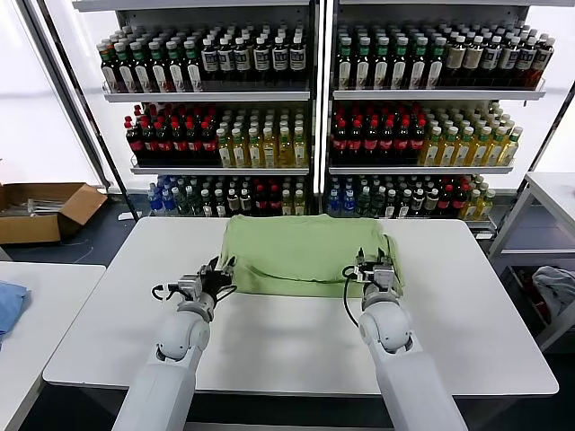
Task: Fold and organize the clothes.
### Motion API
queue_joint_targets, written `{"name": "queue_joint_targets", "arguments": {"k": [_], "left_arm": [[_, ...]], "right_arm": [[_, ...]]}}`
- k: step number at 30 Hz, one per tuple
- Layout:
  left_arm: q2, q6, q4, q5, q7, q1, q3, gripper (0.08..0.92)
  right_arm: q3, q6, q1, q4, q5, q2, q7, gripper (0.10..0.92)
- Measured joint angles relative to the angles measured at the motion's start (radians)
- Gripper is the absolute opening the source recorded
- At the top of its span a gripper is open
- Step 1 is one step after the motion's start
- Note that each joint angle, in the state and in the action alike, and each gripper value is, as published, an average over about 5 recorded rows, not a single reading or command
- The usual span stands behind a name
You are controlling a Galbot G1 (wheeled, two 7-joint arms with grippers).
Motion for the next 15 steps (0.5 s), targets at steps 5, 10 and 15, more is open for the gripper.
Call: {"name": "queue_joint_targets", "arguments": {"k": [5, 10, 15], "left_arm": [[0.003, 0.018, -0.043, 0.019, -0.003, 0.025, -0.006, 0.75], [0.01, 0.028, -0.092, 0.03, -0.005, 0.061, -0.017, 0.817], [0.021, 0.037, -0.132, 0.034, -0.005, 0.095, -0.029, 0.823]], "right_arm": [[0.017, -0.01, -0.046, 0.059, 0.0, -0.006, 0.009, 0.814], [0.046, -0.017, -0.124, 0.131, -0.002, -0.023, 0.02, 0.822], [0.072, -0.035, -0.186, 0.182, -0.003, -0.045, 0.034, 0.823]]}}
